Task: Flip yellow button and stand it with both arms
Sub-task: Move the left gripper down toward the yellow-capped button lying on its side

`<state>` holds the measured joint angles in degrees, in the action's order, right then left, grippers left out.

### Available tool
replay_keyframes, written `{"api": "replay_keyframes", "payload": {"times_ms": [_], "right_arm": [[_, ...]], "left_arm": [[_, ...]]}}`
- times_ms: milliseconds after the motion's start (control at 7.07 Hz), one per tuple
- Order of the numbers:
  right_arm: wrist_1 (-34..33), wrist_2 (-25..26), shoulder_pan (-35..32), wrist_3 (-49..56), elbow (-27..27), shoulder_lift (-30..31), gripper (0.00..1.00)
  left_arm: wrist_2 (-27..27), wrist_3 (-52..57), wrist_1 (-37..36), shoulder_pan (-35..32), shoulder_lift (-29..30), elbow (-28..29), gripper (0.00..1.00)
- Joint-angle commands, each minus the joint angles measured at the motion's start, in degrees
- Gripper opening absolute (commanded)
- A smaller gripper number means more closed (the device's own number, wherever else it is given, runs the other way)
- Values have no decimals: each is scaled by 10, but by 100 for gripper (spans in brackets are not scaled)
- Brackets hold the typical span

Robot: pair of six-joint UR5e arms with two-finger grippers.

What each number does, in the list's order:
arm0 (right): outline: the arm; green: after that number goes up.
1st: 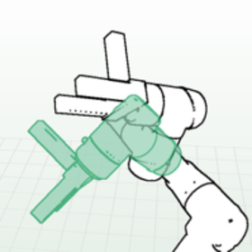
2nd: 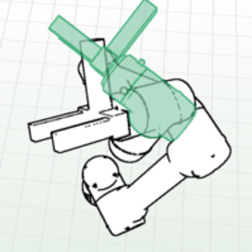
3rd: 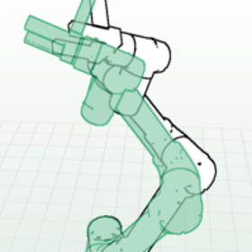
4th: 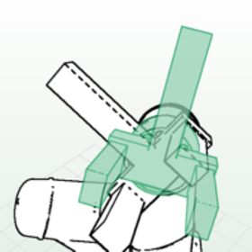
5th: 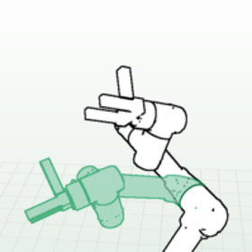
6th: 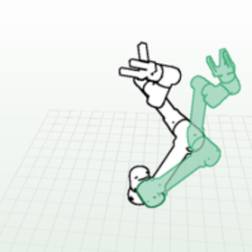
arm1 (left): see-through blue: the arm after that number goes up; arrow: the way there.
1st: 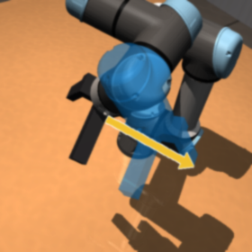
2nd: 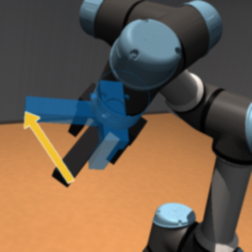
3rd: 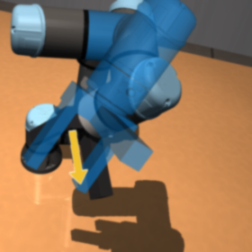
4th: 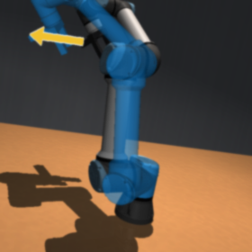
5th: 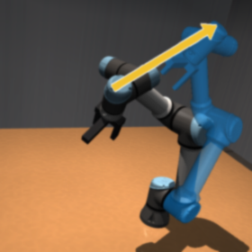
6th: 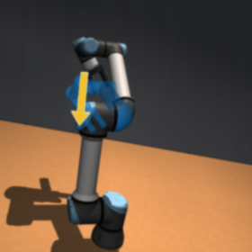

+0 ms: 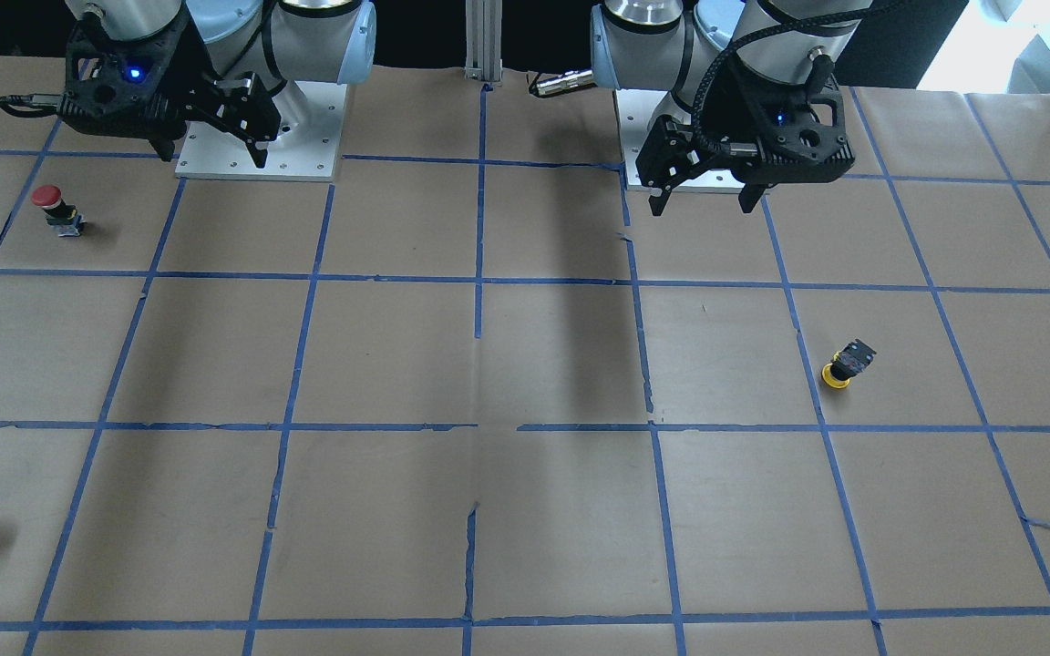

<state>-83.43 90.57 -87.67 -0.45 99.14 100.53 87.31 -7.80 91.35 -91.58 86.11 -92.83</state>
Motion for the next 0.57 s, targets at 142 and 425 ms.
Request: {"api": "replay_keyframes", "payload": {"times_ms": [142,425], "right_arm": [[-1,0,0,-1,0,-1,100],[0,0,0,-1,1,0,100]], "left_arm": [[0,15,-5,13,-4,-14,99],[-2,76,-9,107,-2,-60,99]]}}
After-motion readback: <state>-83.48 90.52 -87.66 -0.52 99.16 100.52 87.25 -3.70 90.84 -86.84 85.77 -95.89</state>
